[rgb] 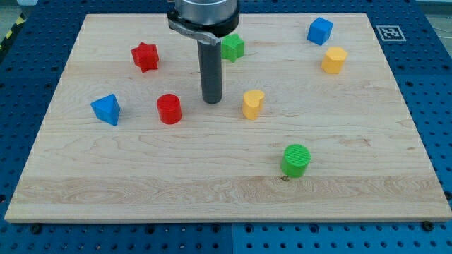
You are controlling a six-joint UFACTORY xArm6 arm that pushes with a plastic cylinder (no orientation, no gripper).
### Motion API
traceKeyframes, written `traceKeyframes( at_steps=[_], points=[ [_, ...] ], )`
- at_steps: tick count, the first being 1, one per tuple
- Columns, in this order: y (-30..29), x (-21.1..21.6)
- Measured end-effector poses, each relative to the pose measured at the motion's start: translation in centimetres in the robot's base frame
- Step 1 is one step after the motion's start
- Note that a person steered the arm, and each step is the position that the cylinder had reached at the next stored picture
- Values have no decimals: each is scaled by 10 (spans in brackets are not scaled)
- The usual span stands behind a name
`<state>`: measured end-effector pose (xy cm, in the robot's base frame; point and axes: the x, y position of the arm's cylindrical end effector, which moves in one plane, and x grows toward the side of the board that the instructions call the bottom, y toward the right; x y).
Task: Push the green star slightly towards the right side
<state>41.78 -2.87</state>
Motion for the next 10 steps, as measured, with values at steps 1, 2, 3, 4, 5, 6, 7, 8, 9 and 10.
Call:
traceKeyframes(
  at_steps=[1, 2, 3, 4, 5, 6, 7, 8, 9, 10],
  points=[
    [0, -13],
    [0, -36],
    [-5, -64],
    [-19, -83],
    [-23, -100],
    [-22, -112],
    [-13, -115],
    [-2, -115],
    [13, -115],
    [19, -115]
  ],
)
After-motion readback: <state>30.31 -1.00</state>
